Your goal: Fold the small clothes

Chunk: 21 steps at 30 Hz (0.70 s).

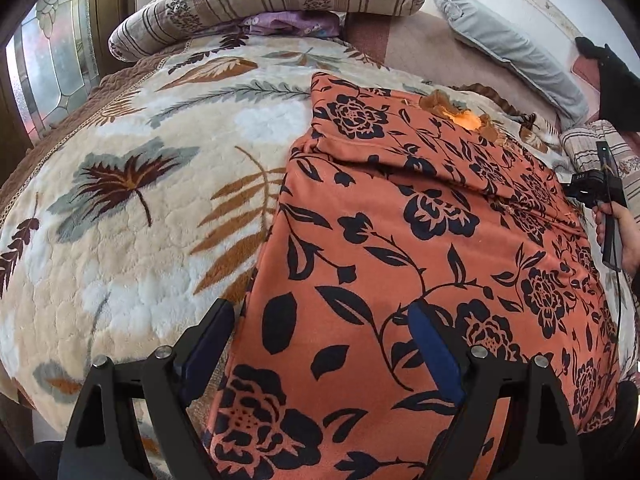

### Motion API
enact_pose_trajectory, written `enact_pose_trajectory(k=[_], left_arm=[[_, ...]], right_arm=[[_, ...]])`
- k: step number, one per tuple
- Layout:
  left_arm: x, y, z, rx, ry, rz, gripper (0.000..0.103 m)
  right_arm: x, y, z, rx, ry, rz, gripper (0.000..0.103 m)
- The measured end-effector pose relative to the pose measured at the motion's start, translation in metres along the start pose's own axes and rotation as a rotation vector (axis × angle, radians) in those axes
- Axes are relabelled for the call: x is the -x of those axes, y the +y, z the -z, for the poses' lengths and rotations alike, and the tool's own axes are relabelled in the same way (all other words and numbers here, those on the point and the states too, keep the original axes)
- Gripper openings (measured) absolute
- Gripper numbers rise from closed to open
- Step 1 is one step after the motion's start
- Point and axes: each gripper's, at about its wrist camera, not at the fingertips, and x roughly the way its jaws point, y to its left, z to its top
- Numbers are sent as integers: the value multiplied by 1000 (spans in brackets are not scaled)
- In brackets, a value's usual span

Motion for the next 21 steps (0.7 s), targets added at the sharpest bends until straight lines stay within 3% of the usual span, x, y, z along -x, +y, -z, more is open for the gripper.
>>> enact_pose_trajectory(k=[2,3,4,5,6,8,9,11,12,16,21], left_arm=[[4,2,1,10,-14,3,89],[5,2,1,17,-16,6,89],[6,2,1,19,-17,10,89],[9,2,1,20,-25,12,89],[11,2,1,21,-34,11,89],[14,4,0,25,-45,20,89],[16,4,0,29,-48,23,89],[19,8,1,42,-49,29,89],[21,9,2,44,-51,29,89],[26,18,8,56,-63,16,89],[29,24,9,104,-64,46,89]], right_arm=[[24,-4,4,-52,-61,-60,15],[37,-3,8,-72,-93,-106,31],[48,0,11,-90,-95,-176,62],[54,6,16,-102,-82,-259,76],[62,11,24,-106,-79,-348,82],[62,22,36,-76,-28,-446,82],[50,22,43,-58,16,-442,81],[18,6,56,-118,120,-232,77],[18,-2,58,-160,107,-203,75],[68,17,65,-125,-27,-308,76],[92,74,75,10,-29,-422,76]])
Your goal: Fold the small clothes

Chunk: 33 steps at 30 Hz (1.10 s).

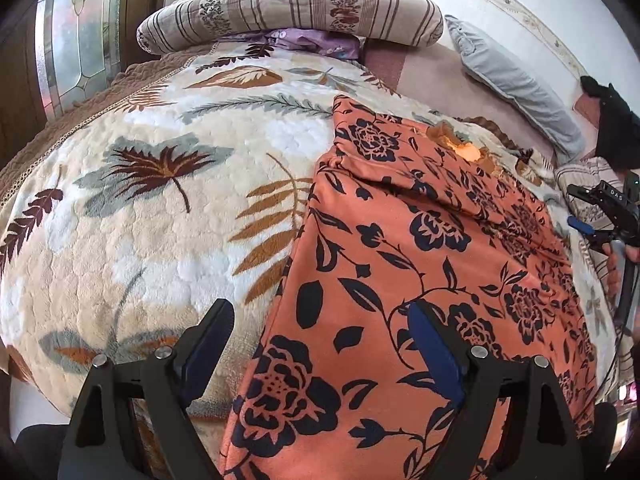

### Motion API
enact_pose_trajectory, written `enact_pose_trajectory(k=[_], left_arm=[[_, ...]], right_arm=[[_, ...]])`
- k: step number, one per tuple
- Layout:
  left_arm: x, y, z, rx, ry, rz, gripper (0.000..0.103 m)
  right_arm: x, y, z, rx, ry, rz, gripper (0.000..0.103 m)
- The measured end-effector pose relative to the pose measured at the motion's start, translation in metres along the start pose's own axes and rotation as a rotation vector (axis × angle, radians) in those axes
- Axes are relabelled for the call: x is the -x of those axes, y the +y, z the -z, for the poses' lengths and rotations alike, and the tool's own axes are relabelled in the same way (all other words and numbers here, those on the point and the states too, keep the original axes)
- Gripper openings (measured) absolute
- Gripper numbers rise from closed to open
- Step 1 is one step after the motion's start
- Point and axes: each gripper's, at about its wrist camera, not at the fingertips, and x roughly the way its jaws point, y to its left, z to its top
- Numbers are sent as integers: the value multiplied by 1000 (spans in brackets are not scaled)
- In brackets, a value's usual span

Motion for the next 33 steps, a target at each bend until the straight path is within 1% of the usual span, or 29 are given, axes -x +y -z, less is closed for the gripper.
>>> enact_pose_trajectory(k=[2,4,5,6,7,8,10,12,14,16,17,18,19,20,21,22,24,25,27,30,31,33], left_arm=[[2,-2,-4,-4,-4,13,89],[3,-4,-17,-6,-17,32,89],[2,-7,-26,-11,-21,40,89],[0,-10,-38,-20,-27,53,89],[-2,-13,-53,-30,-37,66,89],[-6,-16,-68,-46,-46,76,89],[-21,-25,-107,-92,-75,96,89],[-46,-29,-143,-90,-82,100,89],[-82,-29,-175,-68,-44,119,89],[-130,-24,-200,-6,39,130,89],[-148,-21,-205,4,70,126,89],[-169,-18,-210,4,105,92,88],[-192,-12,-212,10,138,3,79],[-205,-5,-211,15,160,-51,74],[-208,-2,-212,11,119,-59,74],[-206,-6,-213,-22,99,-95,74],[-204,-14,-214,-55,86,-150,74],[-204,-12,-214,-39,80,-160,74],[-203,-7,-215,8,76,-149,74],[-201,-10,-216,-22,84,-169,75],[-195,-11,-215,-16,90,-170,75],[-182,-8,-214,6,88,-142,74]], right_arm=[[-10,2,6,-1,32,-52,76],[-34,-9,12,-58,91,-95,76],[-47,-16,15,-93,112,-73,76],[-57,-31,20,-145,133,-37,76],[-63,-42,26,-189,123,-81,76],[-59,-45,28,-180,82,-110,76],[-56,-38,33,-114,76,-105,76],[-55,-35,39,-58,55,-103,76],[-53,-38,47,-51,7,-125,76],[-49,-37,55,-14,-33,-125,76],[-47,-35,57,-4,-40,-118,76],[-49,-34,56,-2,-39,-113,76],[-50,-36,54,-5,-40,-118,76],[-49,-38,51,-12,-43,-129,76],[-48,-40,51,-20,-49,-144,76],[-50,-40,46,-25,-50,-151,76],[-50,-41,47,-26,-58,-157,76],[-51,-41,47,-25,-58,-157,76],[-50,-41,47,-25,-60,-158,76],[-51,-42,47,-24,-59,-158,76],[-51,-42,47,-23,-58,-156,76],[-51,-43,48,-21,-58,-153,76]])
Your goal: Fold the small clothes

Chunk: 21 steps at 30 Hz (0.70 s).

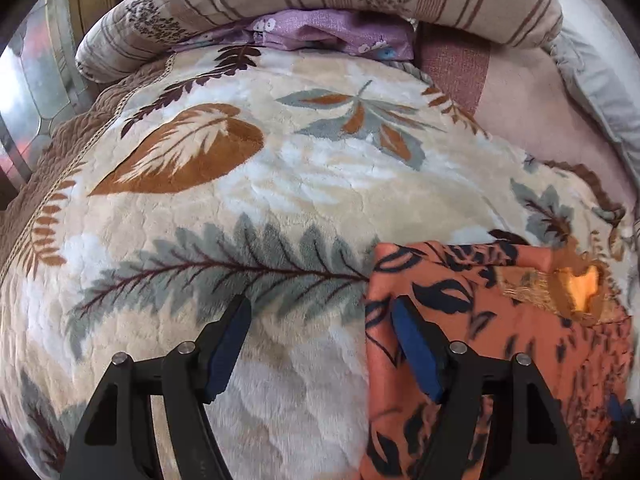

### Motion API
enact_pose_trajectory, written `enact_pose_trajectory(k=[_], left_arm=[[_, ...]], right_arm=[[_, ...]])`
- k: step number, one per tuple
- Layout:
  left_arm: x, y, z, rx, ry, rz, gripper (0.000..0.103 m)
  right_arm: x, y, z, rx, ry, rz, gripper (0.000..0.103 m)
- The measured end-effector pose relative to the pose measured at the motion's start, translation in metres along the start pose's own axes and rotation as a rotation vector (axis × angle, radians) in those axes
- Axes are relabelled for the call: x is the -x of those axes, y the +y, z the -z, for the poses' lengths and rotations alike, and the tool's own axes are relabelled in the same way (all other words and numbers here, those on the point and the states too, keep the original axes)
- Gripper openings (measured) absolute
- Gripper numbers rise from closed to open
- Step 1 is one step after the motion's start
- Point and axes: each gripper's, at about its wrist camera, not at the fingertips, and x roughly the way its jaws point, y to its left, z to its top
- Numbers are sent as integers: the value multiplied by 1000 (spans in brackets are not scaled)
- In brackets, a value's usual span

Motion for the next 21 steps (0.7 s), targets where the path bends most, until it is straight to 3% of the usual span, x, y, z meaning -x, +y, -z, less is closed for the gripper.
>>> enact_pose_trajectory(k=[5,10,13,15,21], left_arm=[[66,-1,40,-22,-53,113,75],[139,7,114,-35,-52,177,77],[174,22,164,-26,-59,194,87],[186,32,194,-21,-41,200,87],[182,60,255,35,77,190,87]], right_arm=[[0,2,0,2,4,7,76],[4,7,-8,-52,66,54,76],[41,15,-3,-141,85,84,77],[70,19,11,-143,121,102,77],[177,2,71,-134,234,129,77]])
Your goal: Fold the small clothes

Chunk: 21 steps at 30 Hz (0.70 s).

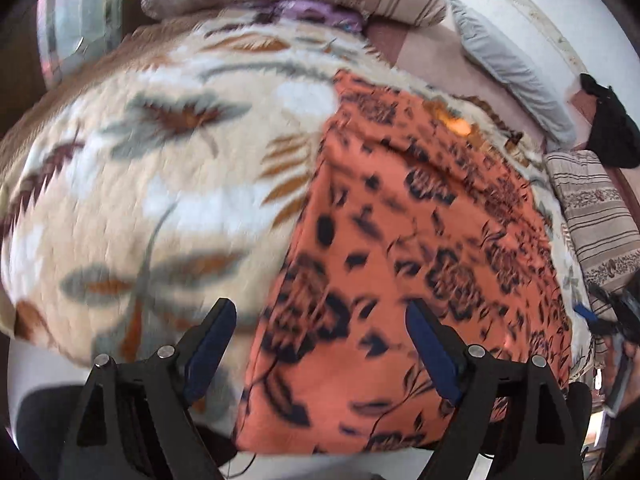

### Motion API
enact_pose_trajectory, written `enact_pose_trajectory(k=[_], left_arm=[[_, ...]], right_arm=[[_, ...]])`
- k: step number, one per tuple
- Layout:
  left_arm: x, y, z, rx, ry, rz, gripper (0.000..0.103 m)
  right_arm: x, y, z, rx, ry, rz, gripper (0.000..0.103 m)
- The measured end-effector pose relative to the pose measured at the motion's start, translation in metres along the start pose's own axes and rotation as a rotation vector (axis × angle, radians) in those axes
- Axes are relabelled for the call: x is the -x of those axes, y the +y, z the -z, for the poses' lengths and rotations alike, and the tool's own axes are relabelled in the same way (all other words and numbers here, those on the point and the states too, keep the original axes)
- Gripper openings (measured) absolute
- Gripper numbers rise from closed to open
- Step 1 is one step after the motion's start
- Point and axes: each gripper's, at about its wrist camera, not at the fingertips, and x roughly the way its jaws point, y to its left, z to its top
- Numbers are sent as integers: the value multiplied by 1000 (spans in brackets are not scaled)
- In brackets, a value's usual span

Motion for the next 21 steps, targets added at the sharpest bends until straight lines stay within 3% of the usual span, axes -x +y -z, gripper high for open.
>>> enact_pose_trajectory(k=[5,11,12,15,18,21], left_arm=[[0,10,24,78,65,52,87],[-11,6,35,61,105,22,87],[-15,7,37,71,124,12,87],[-12,9,40,83,113,22,86],[-4,11,43,91,95,58,86],[-9,19,46,90,110,19,86]], right_arm=[[26,-43,58,-97,83,-9,77],[12,-48,82,-85,111,10,77],[9,-47,83,-80,121,12,76],[2,-44,85,-54,152,31,43],[5,-47,87,-59,139,36,43],[3,-49,86,-68,140,28,45]])
